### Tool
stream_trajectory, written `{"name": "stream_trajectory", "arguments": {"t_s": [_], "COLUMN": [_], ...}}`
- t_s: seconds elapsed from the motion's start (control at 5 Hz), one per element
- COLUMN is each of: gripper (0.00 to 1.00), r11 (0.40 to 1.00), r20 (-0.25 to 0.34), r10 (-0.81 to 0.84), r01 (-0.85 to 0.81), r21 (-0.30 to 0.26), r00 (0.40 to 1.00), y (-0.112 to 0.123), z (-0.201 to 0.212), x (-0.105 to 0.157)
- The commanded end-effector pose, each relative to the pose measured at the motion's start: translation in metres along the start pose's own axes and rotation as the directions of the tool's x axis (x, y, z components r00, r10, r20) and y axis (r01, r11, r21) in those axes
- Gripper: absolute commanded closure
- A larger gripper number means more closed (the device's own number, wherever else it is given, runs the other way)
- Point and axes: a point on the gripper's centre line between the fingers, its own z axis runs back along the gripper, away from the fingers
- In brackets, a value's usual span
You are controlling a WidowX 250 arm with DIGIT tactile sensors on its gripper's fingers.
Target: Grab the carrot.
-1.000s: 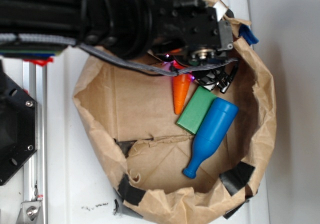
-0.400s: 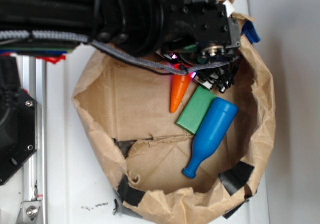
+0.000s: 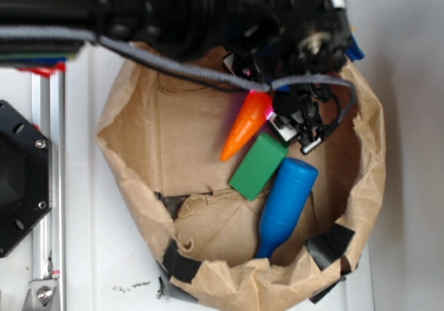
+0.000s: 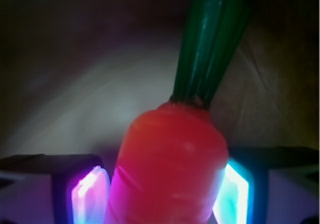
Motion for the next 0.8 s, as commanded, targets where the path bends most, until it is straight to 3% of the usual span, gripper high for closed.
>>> {"name": "stream_trajectory", "arguments": {"t_s": [0.0, 0.2, 0.6], "gripper": [1.0, 1.0, 1.0], "r11": [0.887, 0.846, 0.853], "r20": [0.039, 0.045, 0.087], "r10": [-0.462, -0.532, -0.522], "r01": [0.46, 0.53, 0.521], "r21": [0.042, 0.051, 0.04], "r00": [0.886, 0.845, 0.848], "y": [-0.003, -0.005, -0.009], "z": [0.085, 0.094, 0.096], "x": [-0.033, -0.049, -0.041]}}
